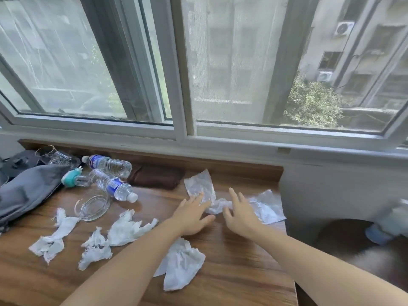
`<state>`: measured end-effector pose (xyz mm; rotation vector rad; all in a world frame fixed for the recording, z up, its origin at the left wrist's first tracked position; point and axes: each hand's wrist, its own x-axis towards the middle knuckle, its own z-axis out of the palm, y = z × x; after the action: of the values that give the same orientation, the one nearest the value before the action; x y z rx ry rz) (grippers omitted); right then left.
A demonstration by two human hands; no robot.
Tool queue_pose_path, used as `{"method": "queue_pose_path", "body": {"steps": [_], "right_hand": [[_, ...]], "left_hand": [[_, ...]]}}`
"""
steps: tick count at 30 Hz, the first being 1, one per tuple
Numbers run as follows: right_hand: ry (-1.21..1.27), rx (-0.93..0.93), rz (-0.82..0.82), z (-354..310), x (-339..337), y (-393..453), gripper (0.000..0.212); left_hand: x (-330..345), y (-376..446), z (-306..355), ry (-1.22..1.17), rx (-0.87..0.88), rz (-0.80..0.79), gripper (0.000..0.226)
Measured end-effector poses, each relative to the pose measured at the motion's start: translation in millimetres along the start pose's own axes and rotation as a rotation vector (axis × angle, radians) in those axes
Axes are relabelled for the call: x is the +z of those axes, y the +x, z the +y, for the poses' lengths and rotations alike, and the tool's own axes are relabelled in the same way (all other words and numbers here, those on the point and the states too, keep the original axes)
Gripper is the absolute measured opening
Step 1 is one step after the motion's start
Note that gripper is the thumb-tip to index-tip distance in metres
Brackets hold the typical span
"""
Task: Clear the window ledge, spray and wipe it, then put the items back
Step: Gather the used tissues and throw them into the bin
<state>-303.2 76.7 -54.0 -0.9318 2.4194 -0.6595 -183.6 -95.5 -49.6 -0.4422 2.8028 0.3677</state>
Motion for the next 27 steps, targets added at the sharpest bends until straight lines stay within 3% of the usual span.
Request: {"method": "queue_pose_path", "body": {"steps": [6, 10, 12, 14, 18, 21, 27], "right_hand": [[0.092, -0.238, -0.079, -20.1, 6.9, -12.6, 0.081], [0.088, -0.253, -0.144, -44.4, 21.6, -20.8, 0.097], [0.1, -0.225, -0.168, -54.7, 32.9, -21.7, 0.093], [0.094, -0.186, -0.166, -64.5, 43.7, -22.8, 0.084], [-0.053, -0.183, -0.092, -80.4, 65.8, -23.6, 0.074], [-0.216, -0.182, -0.154, -98.4, 77.0, -28.2, 0.069], [-0.328, -0.183, -0.331, -123.8, 71.6, -38.8, 0.099]], "left_hand": [[3.4, -12.2, -11.8, -0.113, 0.296, 0.019, 0.036], [-2.0, -24.9, -28.0, -0.549, 0.179, 0.003, 0.034], [-4.1, -33.1, -38.7, -0.793, 0.111, 0.003, 0.045], [-7.1, -41.0, -54.6, -0.884, 0.066, -0.004, 0.051], [-21.5, -59.1, -90.5, -0.649, 0.081, 0.062, 0.043], [-33.1, -83.5, -115.2, -0.444, 0.131, 0.047, 0.043], [-28.1, -146.2, -158.2, -0.102, 0.05, -0.095, 0.099]]}}
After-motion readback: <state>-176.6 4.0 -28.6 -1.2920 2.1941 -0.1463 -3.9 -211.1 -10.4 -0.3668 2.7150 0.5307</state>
